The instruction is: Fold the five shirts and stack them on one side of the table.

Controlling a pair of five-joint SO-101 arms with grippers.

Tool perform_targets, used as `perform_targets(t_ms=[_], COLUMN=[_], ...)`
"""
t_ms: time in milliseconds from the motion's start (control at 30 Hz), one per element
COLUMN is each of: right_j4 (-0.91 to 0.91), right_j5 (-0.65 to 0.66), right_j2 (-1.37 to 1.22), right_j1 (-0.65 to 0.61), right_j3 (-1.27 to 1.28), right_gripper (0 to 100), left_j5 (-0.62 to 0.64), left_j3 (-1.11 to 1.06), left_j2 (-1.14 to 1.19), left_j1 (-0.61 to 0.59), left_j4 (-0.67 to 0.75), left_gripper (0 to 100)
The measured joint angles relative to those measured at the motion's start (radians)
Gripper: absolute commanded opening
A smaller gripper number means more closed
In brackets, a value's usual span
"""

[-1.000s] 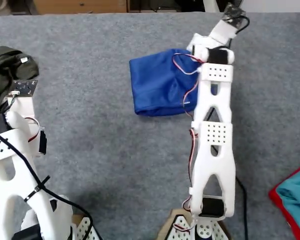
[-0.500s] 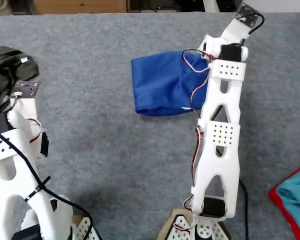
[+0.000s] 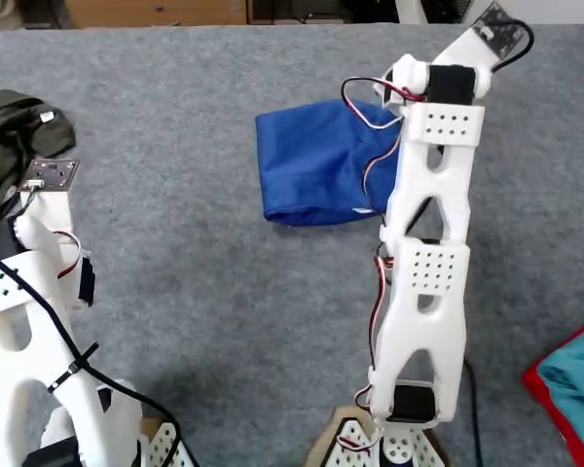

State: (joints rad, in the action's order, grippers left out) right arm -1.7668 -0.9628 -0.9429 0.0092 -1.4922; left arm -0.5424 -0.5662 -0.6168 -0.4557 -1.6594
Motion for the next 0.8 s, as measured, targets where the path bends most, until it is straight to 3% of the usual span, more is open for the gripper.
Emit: perform_targets(t_ms=[167, 467, 800], right_j4=[0.000, 0.026, 0.583], right_j5=[-0.071, -0.238, -0.453], right_j2=[0.176, 0.634, 0.667], right_j1=[0.000, -0.061, -0.078], right_j3=[0.290, 1.086, 1.591], right_gripper=[48.2, 48.2, 48.2], left_j5=[0.000, 0.000, 0.000], left_j3=[0.000, 0.000, 0.000], left_j2=[0.000, 0.000, 0.000], left_j1=[0.000, 0.000, 0.000], left_j4=[-0.032, -0.032, -0.083], left_gripper=[2, 2, 2])
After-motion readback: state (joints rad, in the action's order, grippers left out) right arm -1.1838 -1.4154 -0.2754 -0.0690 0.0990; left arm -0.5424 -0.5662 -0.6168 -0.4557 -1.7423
